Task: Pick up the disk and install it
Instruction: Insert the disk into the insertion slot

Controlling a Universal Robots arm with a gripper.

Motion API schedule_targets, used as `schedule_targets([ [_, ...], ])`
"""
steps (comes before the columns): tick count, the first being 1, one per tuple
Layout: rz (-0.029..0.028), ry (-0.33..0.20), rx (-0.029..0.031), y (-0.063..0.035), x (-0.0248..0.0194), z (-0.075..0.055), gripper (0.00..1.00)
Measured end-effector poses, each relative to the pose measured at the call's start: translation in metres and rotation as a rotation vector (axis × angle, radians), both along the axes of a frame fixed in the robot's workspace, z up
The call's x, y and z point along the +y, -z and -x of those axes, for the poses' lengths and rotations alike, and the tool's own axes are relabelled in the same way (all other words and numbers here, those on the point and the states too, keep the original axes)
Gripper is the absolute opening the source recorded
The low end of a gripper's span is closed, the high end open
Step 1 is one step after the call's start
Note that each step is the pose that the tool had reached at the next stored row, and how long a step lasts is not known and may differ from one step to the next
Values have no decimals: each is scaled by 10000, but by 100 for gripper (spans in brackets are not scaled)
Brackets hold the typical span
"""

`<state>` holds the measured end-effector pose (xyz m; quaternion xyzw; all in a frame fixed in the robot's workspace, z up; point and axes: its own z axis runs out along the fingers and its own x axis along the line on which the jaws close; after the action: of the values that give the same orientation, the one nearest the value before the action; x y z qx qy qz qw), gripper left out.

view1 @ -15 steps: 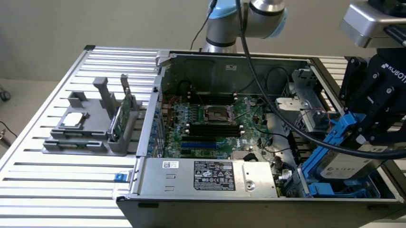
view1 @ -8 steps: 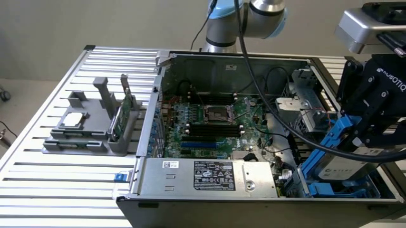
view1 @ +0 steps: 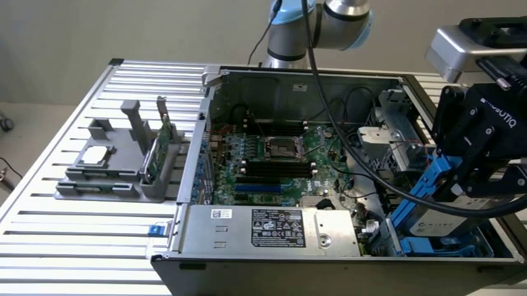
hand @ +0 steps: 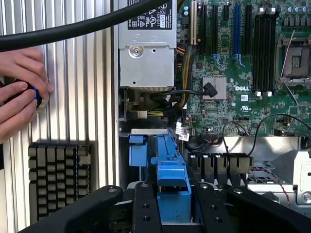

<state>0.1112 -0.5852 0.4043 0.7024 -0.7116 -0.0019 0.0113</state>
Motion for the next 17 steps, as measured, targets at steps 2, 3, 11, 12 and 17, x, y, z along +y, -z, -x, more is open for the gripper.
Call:
schedule_targets([
  [2,-2,-1,-5,23,0,3,33],
  [3,-1,-2,-6,34,0,4,33],
  [11,-19,-10,-9,160,0,11,33],
  [12,-20,-11,-9,178,0,12,33],
  [17,-23,-15,-11,269,0,15,33],
])
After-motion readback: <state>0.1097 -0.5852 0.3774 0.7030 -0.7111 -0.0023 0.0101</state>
